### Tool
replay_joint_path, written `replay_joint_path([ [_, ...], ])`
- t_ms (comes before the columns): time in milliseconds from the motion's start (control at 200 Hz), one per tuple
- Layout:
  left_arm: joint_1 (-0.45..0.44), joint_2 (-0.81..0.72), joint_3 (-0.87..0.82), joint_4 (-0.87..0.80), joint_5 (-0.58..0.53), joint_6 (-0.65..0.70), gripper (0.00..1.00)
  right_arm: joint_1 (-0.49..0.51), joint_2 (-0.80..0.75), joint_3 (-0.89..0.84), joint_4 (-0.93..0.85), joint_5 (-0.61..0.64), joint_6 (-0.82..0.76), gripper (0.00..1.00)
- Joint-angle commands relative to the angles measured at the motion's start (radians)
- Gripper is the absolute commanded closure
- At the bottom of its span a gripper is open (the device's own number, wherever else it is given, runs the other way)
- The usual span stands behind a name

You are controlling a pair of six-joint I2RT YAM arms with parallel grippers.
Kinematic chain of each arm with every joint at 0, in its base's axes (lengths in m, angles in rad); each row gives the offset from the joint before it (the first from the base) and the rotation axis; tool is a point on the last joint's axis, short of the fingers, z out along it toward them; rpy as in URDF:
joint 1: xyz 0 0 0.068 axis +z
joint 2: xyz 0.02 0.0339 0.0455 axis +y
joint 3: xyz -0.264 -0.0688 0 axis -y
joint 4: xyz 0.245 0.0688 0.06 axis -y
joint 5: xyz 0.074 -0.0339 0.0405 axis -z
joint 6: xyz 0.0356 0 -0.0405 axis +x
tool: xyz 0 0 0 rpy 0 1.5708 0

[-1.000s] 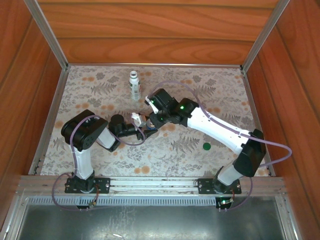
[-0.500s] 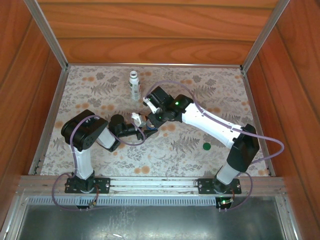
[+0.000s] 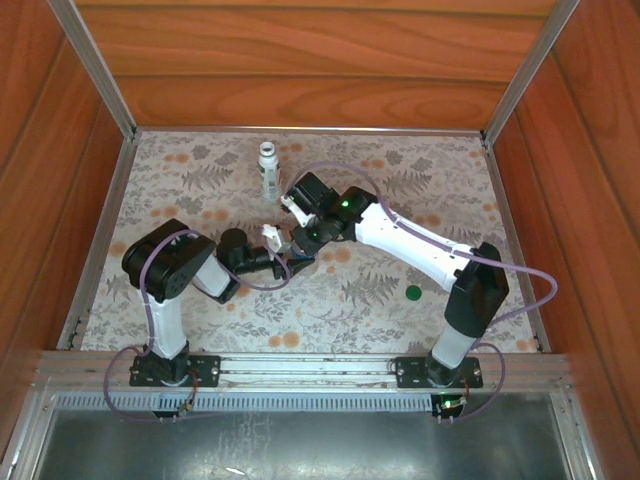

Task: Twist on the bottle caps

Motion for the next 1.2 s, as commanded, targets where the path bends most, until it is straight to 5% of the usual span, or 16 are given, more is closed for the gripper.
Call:
replay_joint_path([
  [0,-0.005,0.036,0.005,-0.026,0.039,-0.012,0.3,-0.008,0.035,0.034,-0.028,-0.006,-0.004,0.66],
  [375,-0.011,0.04,0.006,-0.031,0.021,0.007,0.33,-0.011,0.137,0.248,-0.279,-0.035,0.08,0.65],
  [1194,-0.047,0.009,0.011,-0.124,0.002,0.086,0.36,-0.046,0.17,0.338,-0.407,-0.068,0.155,0.64],
])
